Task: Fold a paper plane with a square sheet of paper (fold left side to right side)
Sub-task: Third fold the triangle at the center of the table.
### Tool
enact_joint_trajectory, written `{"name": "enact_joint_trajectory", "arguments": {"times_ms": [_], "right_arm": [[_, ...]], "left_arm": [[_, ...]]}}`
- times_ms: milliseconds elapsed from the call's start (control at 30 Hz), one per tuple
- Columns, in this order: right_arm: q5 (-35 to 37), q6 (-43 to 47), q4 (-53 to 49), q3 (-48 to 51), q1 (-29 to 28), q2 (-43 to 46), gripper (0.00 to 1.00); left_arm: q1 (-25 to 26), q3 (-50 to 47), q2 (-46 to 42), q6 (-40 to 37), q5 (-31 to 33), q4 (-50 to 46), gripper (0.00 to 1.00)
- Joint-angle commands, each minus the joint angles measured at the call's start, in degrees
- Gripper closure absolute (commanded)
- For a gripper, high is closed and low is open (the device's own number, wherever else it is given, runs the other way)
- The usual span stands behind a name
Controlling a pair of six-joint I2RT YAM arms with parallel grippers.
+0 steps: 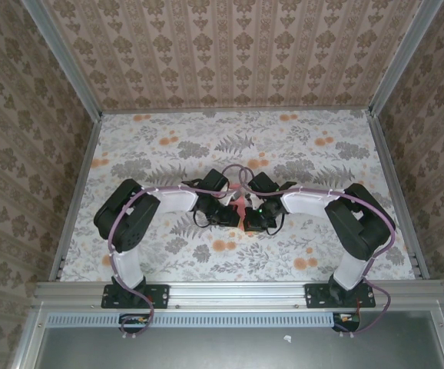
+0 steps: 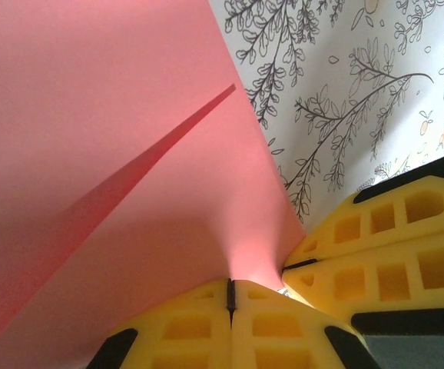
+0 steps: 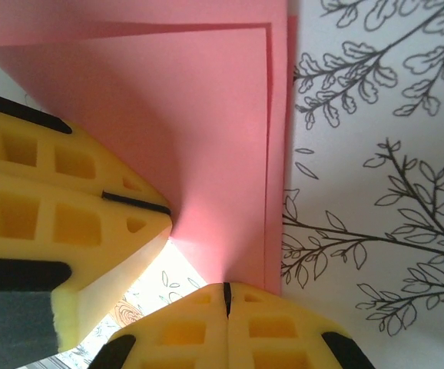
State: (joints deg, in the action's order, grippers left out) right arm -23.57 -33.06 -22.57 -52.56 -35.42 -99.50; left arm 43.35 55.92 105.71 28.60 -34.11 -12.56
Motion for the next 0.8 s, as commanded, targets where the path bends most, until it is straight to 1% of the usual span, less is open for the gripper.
{"name": "enact_joint_trajectory", "arguments": {"times_ms": [0, 267, 633, 767], "right_arm": [[6.4, 1.5, -6.5, 0.7, 0.0, -2.2, 1.0], [6.4, 1.5, -6.6, 1.1, 0.1, -2.0, 1.0], [6.2, 1.4, -6.8, 1.2, 0.1, -1.7, 1.0], [5.4, 1.2, -6.2, 1.1, 0.1, -1.8, 1.0]], "left_arm": [[-1.5, 0.2, 0.7, -2.1, 3.9, -2.2, 1.0], [-4.3, -1.3, -0.8, -4.7, 6.4, -4.6, 1.0], [-10.5, -3.3, -1.8, -9.1, 9.2, -6.4, 1.0], [-13.8, -3.4, -2.1, -10.5, 9.2, -6.5, 1.0]]}}
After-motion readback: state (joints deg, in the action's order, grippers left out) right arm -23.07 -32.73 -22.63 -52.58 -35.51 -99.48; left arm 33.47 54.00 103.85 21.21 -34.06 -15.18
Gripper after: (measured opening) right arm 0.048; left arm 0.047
